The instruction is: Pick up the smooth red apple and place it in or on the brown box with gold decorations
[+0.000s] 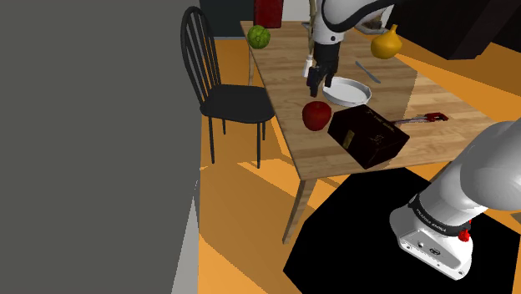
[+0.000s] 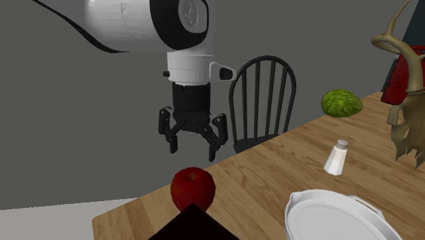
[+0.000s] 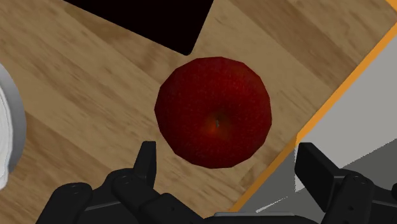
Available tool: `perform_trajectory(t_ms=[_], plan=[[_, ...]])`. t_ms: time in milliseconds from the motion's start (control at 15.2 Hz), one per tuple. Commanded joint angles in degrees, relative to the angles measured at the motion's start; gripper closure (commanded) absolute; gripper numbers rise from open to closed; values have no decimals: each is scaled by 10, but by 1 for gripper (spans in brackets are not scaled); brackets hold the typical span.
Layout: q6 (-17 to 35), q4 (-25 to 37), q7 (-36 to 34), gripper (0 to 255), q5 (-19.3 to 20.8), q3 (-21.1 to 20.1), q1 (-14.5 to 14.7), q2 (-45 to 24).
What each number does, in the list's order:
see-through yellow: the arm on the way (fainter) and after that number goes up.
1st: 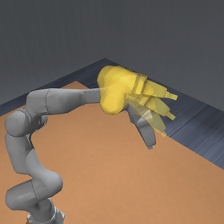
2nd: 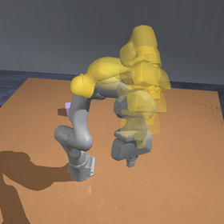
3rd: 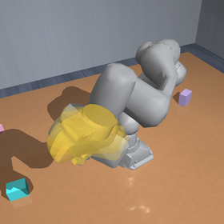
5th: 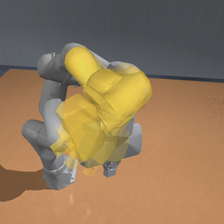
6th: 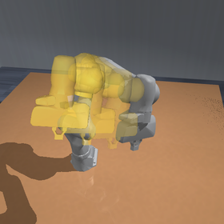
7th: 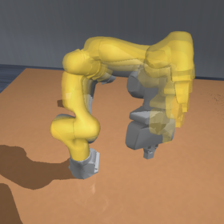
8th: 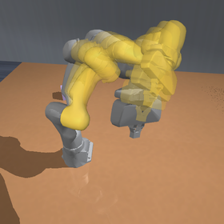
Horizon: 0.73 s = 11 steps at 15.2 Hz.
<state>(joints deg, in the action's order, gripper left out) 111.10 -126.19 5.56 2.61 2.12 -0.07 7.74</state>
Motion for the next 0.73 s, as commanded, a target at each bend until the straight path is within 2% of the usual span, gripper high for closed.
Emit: perform_trajectory(t_ms=[0, 330, 660], plan=[[17, -8, 0, 0, 1, 0, 0, -9], [53, -34, -1, 0, 2, 1, -1, -19], [53, -34, -1, 0, 2, 1, -1, -19]])
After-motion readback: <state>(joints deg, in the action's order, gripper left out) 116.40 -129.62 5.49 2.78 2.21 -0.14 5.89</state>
